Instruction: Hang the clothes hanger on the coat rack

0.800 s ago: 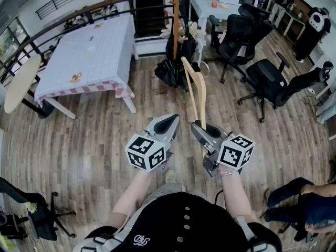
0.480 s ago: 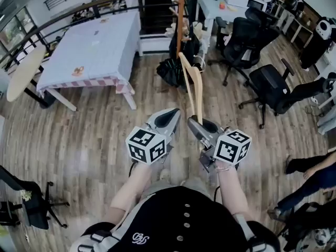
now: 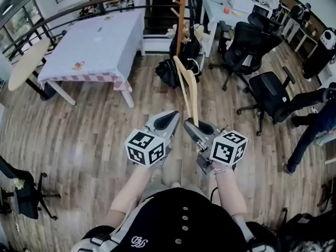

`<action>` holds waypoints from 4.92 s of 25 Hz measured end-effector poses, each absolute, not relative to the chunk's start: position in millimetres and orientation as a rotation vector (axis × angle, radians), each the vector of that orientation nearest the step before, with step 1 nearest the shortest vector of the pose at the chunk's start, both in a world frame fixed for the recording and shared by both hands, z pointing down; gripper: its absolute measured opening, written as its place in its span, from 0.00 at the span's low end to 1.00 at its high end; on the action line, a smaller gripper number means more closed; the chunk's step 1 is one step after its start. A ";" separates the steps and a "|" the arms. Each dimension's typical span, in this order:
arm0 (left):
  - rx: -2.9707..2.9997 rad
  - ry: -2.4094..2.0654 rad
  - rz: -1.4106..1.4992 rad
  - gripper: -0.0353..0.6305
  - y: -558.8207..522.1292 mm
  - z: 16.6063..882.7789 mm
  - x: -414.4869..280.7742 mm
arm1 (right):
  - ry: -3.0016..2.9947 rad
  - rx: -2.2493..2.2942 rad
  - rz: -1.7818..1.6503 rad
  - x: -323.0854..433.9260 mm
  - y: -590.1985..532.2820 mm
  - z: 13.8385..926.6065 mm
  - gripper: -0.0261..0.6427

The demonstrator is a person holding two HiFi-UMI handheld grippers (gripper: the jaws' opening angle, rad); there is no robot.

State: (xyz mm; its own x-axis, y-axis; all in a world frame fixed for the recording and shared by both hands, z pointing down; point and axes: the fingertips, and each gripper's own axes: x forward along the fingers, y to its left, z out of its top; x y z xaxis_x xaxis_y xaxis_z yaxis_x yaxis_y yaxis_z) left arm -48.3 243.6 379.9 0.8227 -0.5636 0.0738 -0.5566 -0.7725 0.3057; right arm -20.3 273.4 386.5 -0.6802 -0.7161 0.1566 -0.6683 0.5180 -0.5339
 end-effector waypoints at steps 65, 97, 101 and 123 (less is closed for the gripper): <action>2.661 -0.997 -0.061 0.04 -229.5 382.6 28.8 | 2.775 -0.940 -1.028 66.8 -195.9 400.4 0.16; 2.613 -1.044 -0.027 0.04 -314.6 390.7 31.1 | 2.802 -0.772 -1.141 60.8 -278.8 407.7 0.16; 2.620 -1.019 -0.026 0.04 -319.9 391.1 33.4 | 2.813 -0.766 -1.131 57.1 -284.6 404.7 0.16; 2.562 -0.962 0.011 0.04 -331.1 419.8 44.1 | 2.765 -0.779 -1.252 62.1 -298.8 443.2 0.17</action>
